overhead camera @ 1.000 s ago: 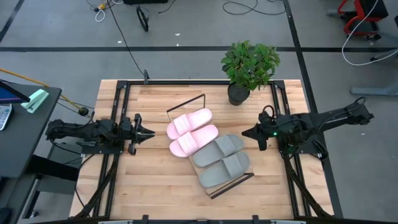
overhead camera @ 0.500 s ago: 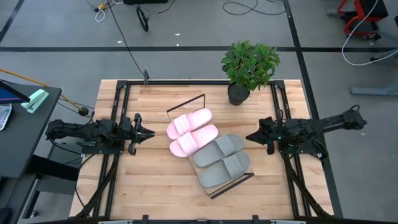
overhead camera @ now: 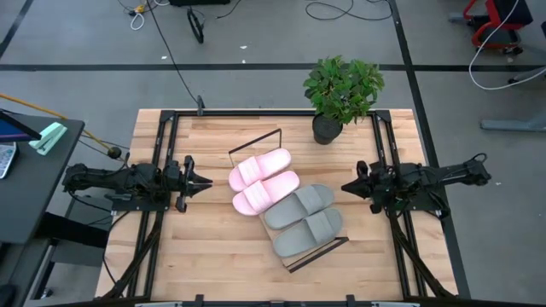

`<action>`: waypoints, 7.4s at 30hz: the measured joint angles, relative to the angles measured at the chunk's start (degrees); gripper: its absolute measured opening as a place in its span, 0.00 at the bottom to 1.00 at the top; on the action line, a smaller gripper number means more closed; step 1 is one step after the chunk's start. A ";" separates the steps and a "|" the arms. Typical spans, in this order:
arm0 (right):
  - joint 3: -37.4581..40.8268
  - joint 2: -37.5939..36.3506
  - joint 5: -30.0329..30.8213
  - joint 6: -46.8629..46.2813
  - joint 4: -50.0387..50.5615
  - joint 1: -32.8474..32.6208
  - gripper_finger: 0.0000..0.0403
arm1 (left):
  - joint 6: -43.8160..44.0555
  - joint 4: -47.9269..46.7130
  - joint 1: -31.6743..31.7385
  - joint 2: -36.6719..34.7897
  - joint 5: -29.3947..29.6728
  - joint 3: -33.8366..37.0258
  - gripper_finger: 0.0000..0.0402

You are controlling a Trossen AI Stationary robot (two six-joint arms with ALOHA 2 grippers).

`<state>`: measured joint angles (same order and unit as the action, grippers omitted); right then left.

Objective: Pick and place slides into the shelf
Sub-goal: Return to home position

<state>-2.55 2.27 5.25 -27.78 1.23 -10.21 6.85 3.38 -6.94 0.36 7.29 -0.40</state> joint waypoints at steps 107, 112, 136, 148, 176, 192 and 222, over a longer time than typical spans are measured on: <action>1.32 0.28 -14.50 22.85 -2.19 10.29 0.06 | 0.00 -0.07 0.01 -0.01 -0.01 0.02 0.14; 1.32 0.29 -14.50 22.85 -2.19 10.29 0.06 | 0.02 -0.07 0.00 0.00 0.00 0.02 0.15; 1.32 0.30 -14.50 22.83 -2.19 10.29 0.06 | 0.00 -0.07 0.00 -0.01 0.00 0.02 0.15; 1.32 0.30 -14.50 22.84 -2.19 10.29 0.06 | 0.00 -0.07 0.00 0.00 0.00 0.02 0.17; 1.32 0.30 -14.50 22.85 -2.18 10.29 0.06 | 0.01 -0.06 0.00 -0.01 0.00 0.02 0.16; 1.33 0.30 -14.50 22.85 -2.18 10.30 0.06 | 0.00 -0.04 0.00 0.00 0.00 0.02 0.16; 1.32 0.30 -14.49 22.85 -2.17 10.29 0.06 | 0.00 -0.05 0.00 0.00 0.00 0.02 0.17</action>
<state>-1.23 2.57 -9.25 -4.94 -0.94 0.08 6.85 3.33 -6.94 0.36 7.29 -0.38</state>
